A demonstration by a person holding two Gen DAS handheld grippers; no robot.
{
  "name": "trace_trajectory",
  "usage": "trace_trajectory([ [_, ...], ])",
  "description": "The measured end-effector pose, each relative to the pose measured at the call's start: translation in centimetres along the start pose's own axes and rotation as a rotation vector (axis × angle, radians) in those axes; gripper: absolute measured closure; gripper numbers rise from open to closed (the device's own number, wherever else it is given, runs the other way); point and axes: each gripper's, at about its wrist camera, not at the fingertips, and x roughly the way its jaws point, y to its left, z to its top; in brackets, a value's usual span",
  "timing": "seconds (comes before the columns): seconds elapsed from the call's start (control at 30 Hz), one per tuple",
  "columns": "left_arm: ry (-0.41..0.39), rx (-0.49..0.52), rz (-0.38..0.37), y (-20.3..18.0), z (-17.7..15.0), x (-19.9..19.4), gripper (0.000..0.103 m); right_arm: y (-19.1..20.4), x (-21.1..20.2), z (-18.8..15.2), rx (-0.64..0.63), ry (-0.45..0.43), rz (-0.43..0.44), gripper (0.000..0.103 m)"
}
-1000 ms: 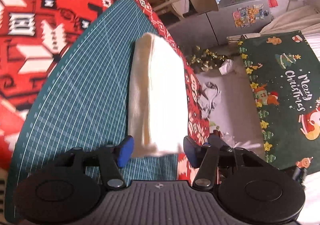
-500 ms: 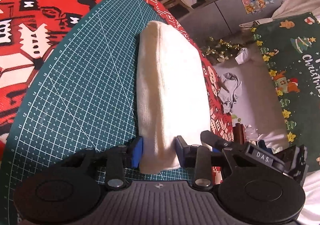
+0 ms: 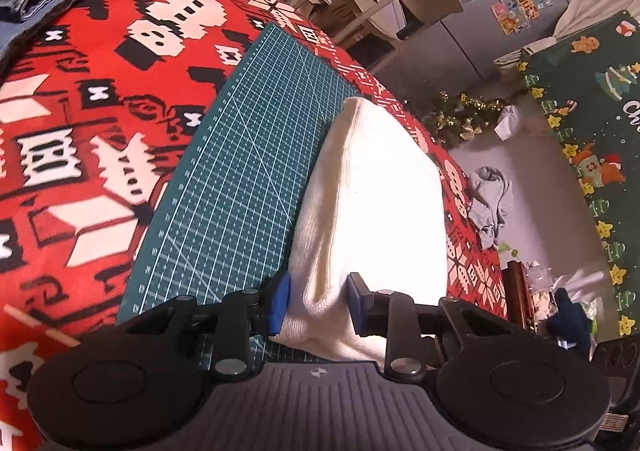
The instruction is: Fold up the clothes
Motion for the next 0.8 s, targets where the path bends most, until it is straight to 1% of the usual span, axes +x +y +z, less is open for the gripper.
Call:
trace_trajectory([
  [0.13,-0.005,-0.002,-0.003,-0.2,-0.3,0.0,0.072,0.9,-1.0,-1.2,-0.022,-0.003,-0.024,0.075],
  [0.2,-0.006,-0.016,-0.011,0.0,-0.4,-0.1,0.072,1.3,-2.0,-2.1,-0.065,-0.019,-0.056,0.089],
  [0.27,-0.004,-0.030,-0.021,0.2,-0.4,-0.1,0.072,1.9,-2.2,-2.5,-0.104,-0.023,-0.083,0.089],
  [0.33,-0.003,-0.036,-0.026,0.2,-0.5,-0.1,0.072,2.4,-2.4,-2.8,-0.142,-0.025,-0.110,0.086],
  [0.43,-0.001,-0.038,-0.030,0.3,-0.5,-0.2,0.072,3.1,-1.1,-3.1,-0.189,0.013,-0.197,0.085],
  [0.53,-0.002,-0.048,-0.033,0.3,-0.5,-0.2,0.072,3.8,-0.4,-3.3,-0.252,-0.029,-0.223,0.085],
  [0.6,-0.013,-0.052,-0.036,0.3,-0.5,-0.2,0.072,4.3,0.1,-3.4,-0.294,-0.059,-0.238,0.094],
  [0.63,-0.021,-0.053,-0.037,0.3,-0.5,-0.3,0.073,4.6,0.3,-3.4,-0.315,-0.074,-0.245,0.094],
  [0.73,-0.088,-0.038,-0.023,-0.1,0.0,-0.7,0.074,5.6,0.9,-3.2,-0.390,-0.131,-0.255,0.096],
  [0.8,-0.117,-0.043,-0.018,0.0,0.7,-0.7,0.074,6.0,1.3,-2.5,-0.399,-0.168,-0.246,0.096],
])
